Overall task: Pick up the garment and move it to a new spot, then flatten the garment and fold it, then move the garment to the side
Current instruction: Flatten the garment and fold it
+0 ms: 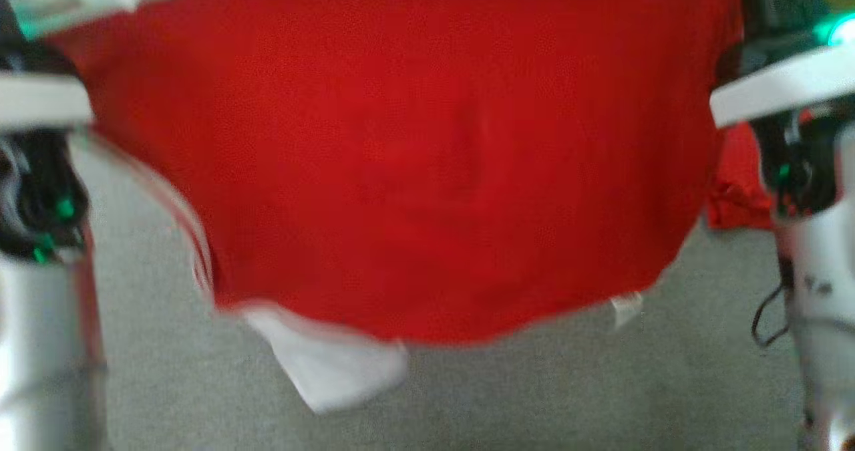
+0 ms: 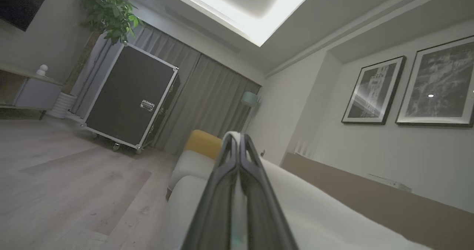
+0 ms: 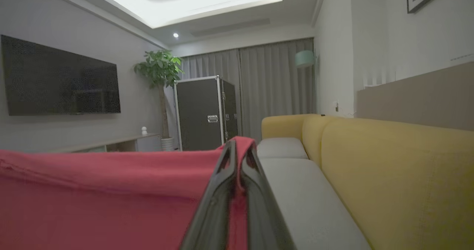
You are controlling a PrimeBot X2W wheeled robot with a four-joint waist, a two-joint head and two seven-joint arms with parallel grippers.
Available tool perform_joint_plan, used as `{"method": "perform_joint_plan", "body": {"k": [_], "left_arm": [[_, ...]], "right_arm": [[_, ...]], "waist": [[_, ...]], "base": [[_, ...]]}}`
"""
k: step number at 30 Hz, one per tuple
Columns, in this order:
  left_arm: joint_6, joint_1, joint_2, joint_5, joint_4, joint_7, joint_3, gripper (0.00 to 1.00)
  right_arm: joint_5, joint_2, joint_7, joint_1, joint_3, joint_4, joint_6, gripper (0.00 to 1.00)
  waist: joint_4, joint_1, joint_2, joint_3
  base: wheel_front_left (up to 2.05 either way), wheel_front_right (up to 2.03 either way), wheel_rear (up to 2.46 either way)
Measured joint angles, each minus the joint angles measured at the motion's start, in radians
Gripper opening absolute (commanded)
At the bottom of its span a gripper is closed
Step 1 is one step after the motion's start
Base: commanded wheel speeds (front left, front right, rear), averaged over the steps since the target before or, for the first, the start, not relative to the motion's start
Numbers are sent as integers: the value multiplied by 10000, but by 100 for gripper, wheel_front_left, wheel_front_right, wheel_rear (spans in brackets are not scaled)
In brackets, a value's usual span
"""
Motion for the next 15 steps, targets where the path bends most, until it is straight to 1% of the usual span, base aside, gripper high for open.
{"method": "perform_joint_plan", "body": {"k": [2, 4, 6, 8, 10, 12, 15], "left_arm": [[-77, -918, 188, 38, 788, 36, -36, 0], [-290, -2064, 382, 130, 1607, 38, -221, 0], [-416, -3376, 476, 247, 2474, 23, -290, 0], [-571, -4753, 694, 631, 3392, -169, -489, 0], [-688, -6027, 769, 859, 4282, -510, -520, 0], [-966, -7054, 819, 1049, 5139, -894, -654, 0], [-1218, -7913, 757, 1206, 6176, -1561, -857, 0]], "right_arm": [[-151, -188, -19, -682, 184, 750, 0, 0], [-362, -345, -165, -1705, 345, 1626, 0, 0], [-523, -504, -426, -3016, 548, 2545, 0, 0], [-675, -602, -591, -4526, 811, 3641, 0, 0], [-855, -617, -1011, -5927, 1064, 4629, 0, 0], [-1045, -577, -1609, -7033, 1064, 5549, 0, 0], [-1528, -604, -2569, -7984, 1012, 6732, 0, 0]], "waist": [[42, 2, 0, 412], [94, 2, 0, 879], [159, 3, 0, 1386], [226, 4, -1, 1906], [299, 5, 0, 2402], [379, 5, -1, 2843], [553, 6, -1, 3354]], "base": [[0, 0, 0], [0, 0, 0], [0, 0, 0], [0, 0, 0], [0, 0, 0], [0, 0, 0], [0, 0, 0]]}}
